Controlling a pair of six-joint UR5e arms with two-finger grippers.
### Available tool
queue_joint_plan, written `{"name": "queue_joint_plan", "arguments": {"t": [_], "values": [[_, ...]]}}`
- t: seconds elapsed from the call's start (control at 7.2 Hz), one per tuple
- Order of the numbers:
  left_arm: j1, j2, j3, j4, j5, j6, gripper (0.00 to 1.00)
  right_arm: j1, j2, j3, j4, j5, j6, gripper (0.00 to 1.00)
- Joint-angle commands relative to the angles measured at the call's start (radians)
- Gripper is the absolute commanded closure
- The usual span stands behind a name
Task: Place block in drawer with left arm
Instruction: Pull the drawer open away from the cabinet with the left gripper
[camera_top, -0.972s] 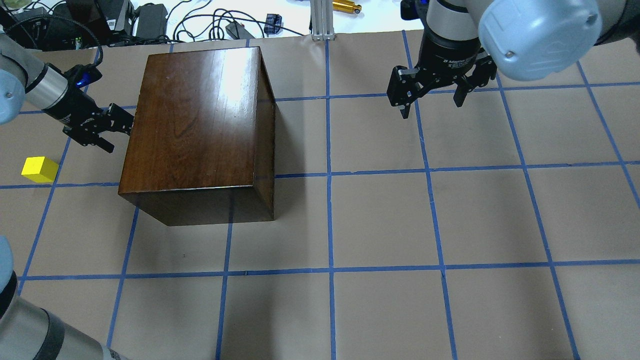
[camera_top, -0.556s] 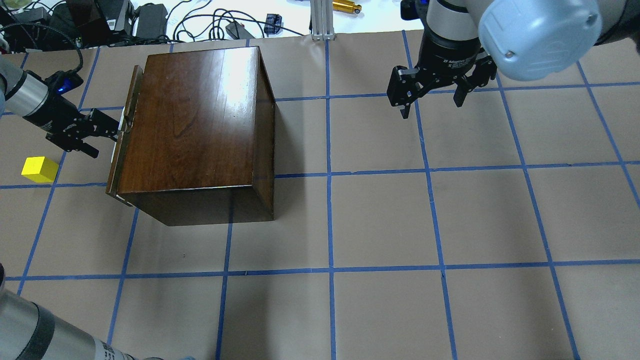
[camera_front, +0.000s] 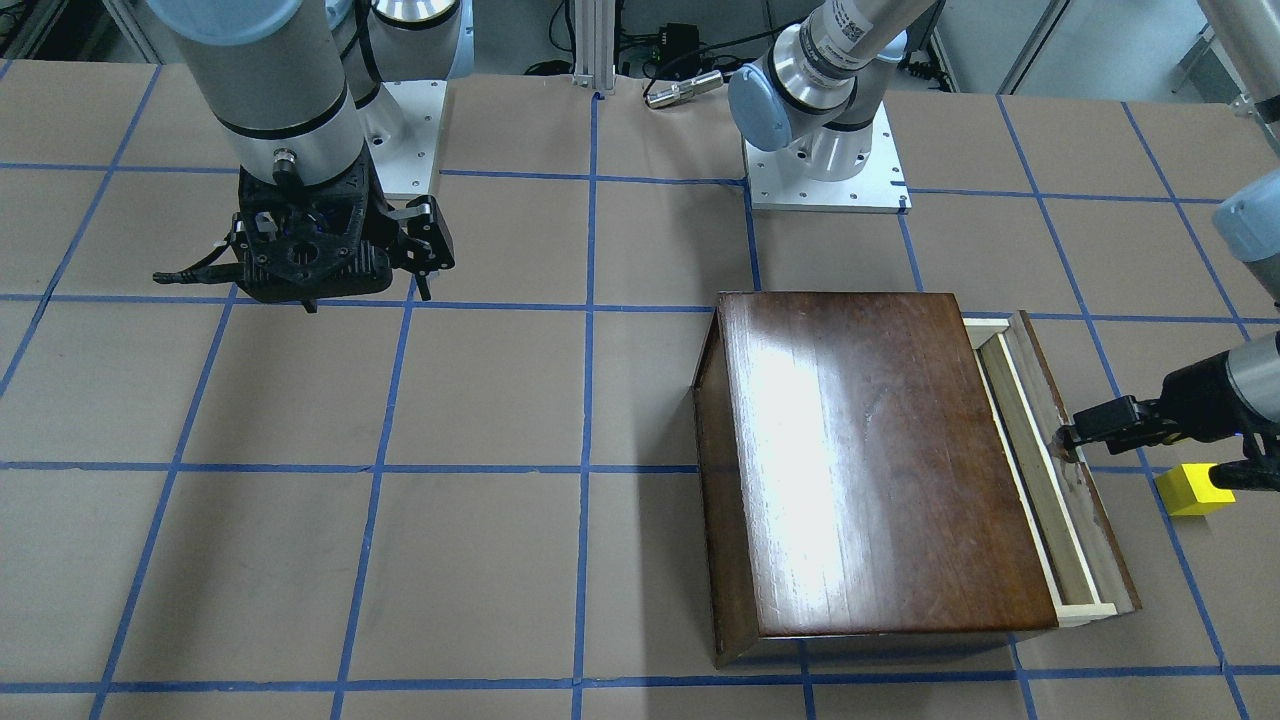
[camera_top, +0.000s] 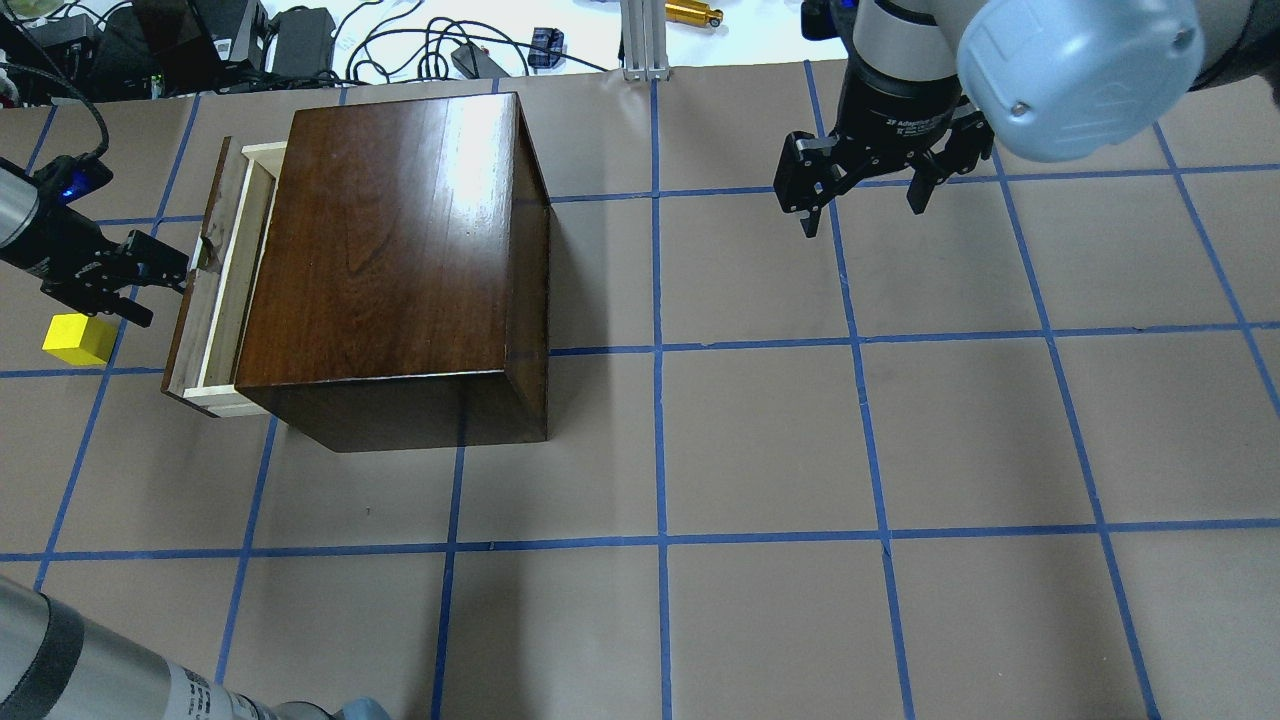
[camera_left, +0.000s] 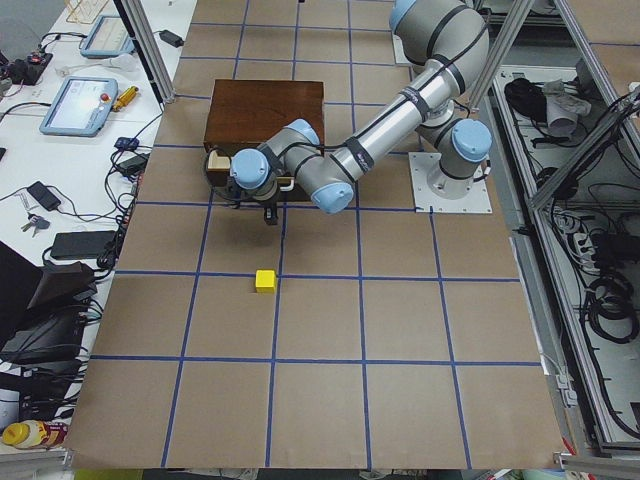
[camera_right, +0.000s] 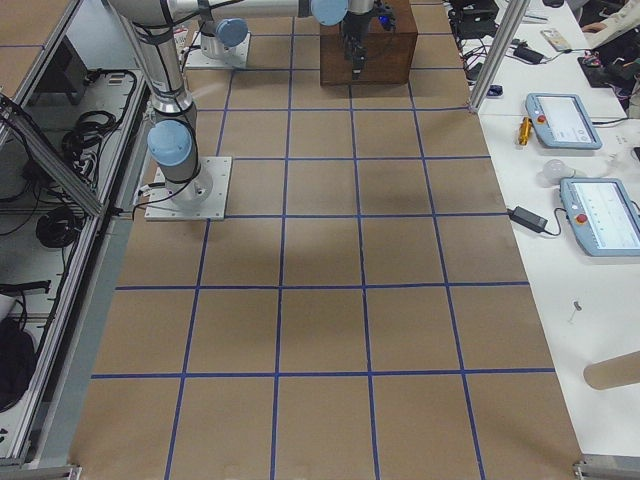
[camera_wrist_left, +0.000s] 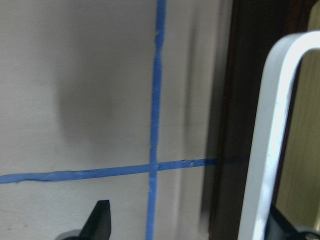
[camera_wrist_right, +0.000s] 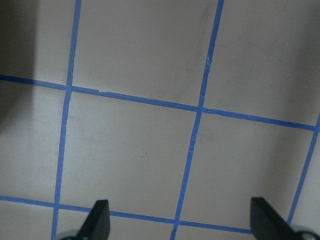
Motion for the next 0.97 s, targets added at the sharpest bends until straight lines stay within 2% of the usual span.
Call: {"name": "queue_joint_plan", "arguments": {"t": [0.0, 0.42, 0.83], "values": [[0.032, -0.001, 0.002, 0.001, 0.002, 0.004, 0.0, 0.0, 0.0, 0.0, 0.0, 0.0, 0.001, 0.0], [0.094, -0.002, 0.002, 0.001, 0.002, 0.065, 0.0, 0.0, 0.0, 0.0, 0.0, 0.0, 0.0, 0.0], [0.108, 0.001, 0.006, 0.001, 0.001, 0.07, 0.0, 0.0, 0.0, 0.0, 0.0, 0.0, 0.0, 0.0]]}}
